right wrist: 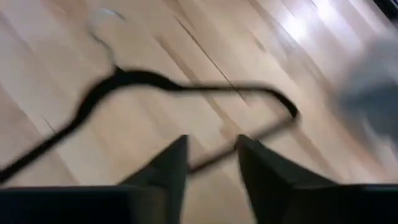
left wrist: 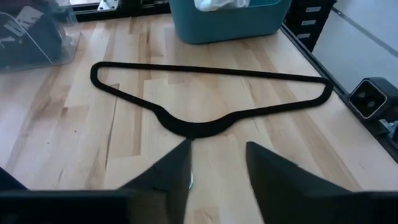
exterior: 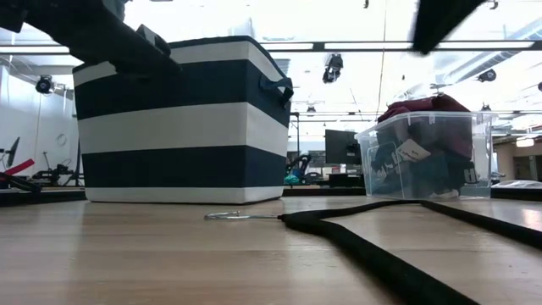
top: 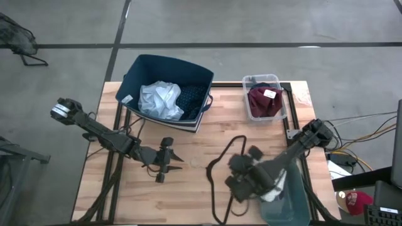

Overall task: Pick & Place Cloths
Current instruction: Return to Home Position

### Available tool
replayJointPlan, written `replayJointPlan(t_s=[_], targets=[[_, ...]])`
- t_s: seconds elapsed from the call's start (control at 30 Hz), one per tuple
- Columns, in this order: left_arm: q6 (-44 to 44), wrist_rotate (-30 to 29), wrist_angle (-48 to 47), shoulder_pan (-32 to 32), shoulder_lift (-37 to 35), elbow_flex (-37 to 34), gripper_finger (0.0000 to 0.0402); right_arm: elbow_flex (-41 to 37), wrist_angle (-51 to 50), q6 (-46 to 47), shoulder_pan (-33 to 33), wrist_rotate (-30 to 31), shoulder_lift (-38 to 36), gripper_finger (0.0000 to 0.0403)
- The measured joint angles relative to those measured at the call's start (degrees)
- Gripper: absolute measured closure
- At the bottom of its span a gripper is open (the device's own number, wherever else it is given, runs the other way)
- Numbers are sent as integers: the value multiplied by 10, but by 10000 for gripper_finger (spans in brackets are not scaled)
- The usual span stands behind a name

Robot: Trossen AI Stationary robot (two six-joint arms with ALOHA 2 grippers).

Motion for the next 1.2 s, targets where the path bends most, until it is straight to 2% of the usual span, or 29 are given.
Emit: replayJointPlan(t_s=[0.13, 0.23, 0.37, 0.47, 0.6, 0.67, 0.73, 0.8, 0.93, 1.2], targets=[[10, 17, 1, 0, 0, 0, 323, -33, 154, -181, -47, 35, 0, 368], [28, 52, 11, 0, -5, 0, 386, -63, 305, -339, -79, 55, 0, 385], [59, 80, 33, 0, -29, -13, 389, -113, 489, -519, -116, 46, -20, 394], [66, 92, 44, 0, -64, -42, 391, -175, 633, -611, -152, -24, -51, 395], [69, 98, 87, 0, -134, -100, 397, -282, 827, -708, -207, -178, -98, 395], [80, 98, 87, 0, -173, -126, 396, -330, 906, -737, -233, -240, -120, 395], [82, 98, 86, 1, -213, -145, 391, -375, 947, -752, -254, -250, -146, 394], [81, 101, 87, 1, -248, -158, 389, -413, 972, -748, -273, -236, -173, 394], [80, 106, 70, 4, -311, -184, 395, -481, 1009, -712, -288, -169, -230, 394], [63, 103, 28, 8, -406, -225, 389, -598, 972, -733, -289, -141, -370, 394]])
